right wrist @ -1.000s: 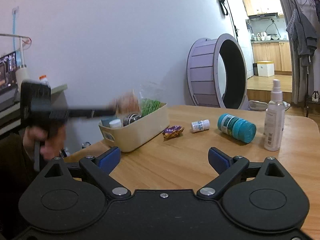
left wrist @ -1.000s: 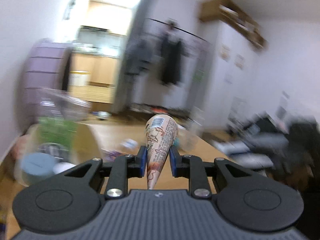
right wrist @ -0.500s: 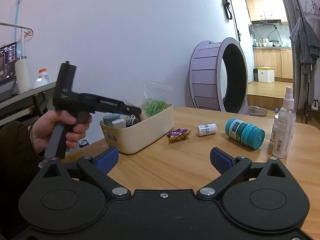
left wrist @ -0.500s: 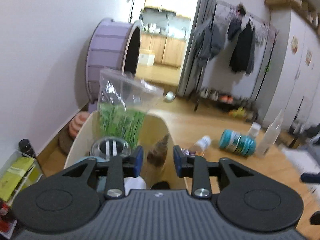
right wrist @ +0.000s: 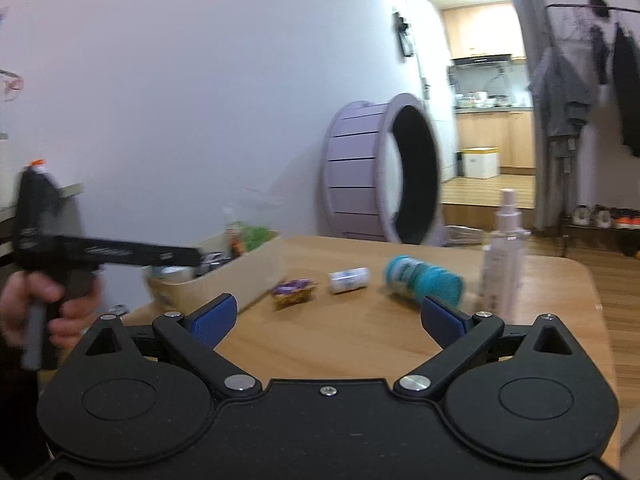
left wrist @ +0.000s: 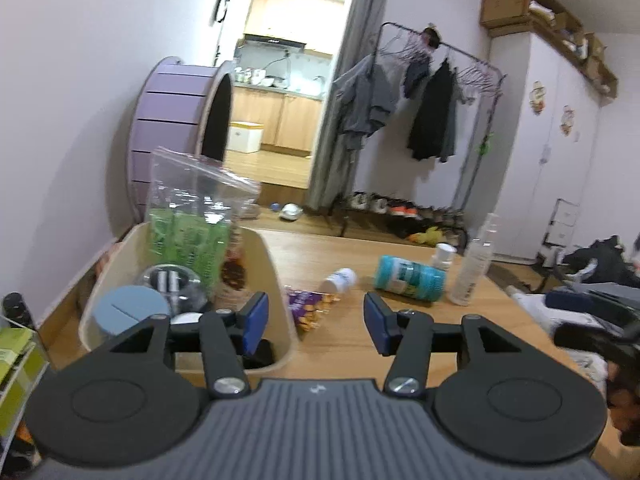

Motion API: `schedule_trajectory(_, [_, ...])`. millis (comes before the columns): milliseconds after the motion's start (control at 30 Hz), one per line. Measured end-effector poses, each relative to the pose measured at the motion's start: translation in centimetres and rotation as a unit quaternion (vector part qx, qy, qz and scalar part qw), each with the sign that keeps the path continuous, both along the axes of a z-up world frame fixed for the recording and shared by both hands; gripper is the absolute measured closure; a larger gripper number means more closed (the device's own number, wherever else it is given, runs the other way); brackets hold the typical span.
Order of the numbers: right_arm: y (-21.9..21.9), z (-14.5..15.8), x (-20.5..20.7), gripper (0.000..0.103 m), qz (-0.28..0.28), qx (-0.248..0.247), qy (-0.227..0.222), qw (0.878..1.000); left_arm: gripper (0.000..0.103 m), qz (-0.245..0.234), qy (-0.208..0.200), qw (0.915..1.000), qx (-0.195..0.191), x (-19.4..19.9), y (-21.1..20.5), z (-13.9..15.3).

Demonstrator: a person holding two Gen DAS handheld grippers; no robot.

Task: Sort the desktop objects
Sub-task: 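Carry the paper cone with the left gripper into the basket and open, then grasp the clear spray bottle with the right gripper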

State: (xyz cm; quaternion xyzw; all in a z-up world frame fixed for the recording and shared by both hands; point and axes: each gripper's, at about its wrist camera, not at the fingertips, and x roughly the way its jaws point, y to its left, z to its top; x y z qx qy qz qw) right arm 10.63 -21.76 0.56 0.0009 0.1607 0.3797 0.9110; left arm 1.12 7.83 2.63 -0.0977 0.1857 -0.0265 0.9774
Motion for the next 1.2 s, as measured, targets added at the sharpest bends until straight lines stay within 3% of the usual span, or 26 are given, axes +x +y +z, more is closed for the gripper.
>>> schedule_trajectory(300, [-0.9,0.0,4.8,0.004,-0.105,-0.027,-0.021,0.994,0.049,-0.068,-0.022,0.9974,0.003,-1.1,-2.7,-1.0])
schedule_trajectory(533, [-0.9,0.4,9.0,0.005,-0.159,-0.031,-0.033,0.986,0.049,-0.081,-0.042,0.9958,-0.010,-1.6,-2.5,-1.2])
schedule_trajectory(733, [0.2,0.0,11.9,0.026,-0.163,-0.046,-0.026,0.985,0.048,-0.075,-0.047,0.9961,-0.001,-1.7,-2.3,-1.2])
schedule_trajectory(1000, [0.8,-0.5,13.6,0.038,-0.171,-0.046,-0.021,0.984,0.048,-0.072,-0.047,0.9963,0.009,-1.5,-2.0,-1.2])
schedule_trajectory(1167, [0.9,-0.8,14.2,0.068,-0.165,-0.044,-0.003,0.985,0.048,-0.072,-0.047,0.9963,0.010,-1.6,-1.9,-1.3])
schedule_trajectory(1200, [0.9,-0.8,14.2,0.068,-0.164,-0.041,-0.001,0.986,0.048,-0.072,-0.046,0.9963,0.010,-1.6,-1.9,-1.3])
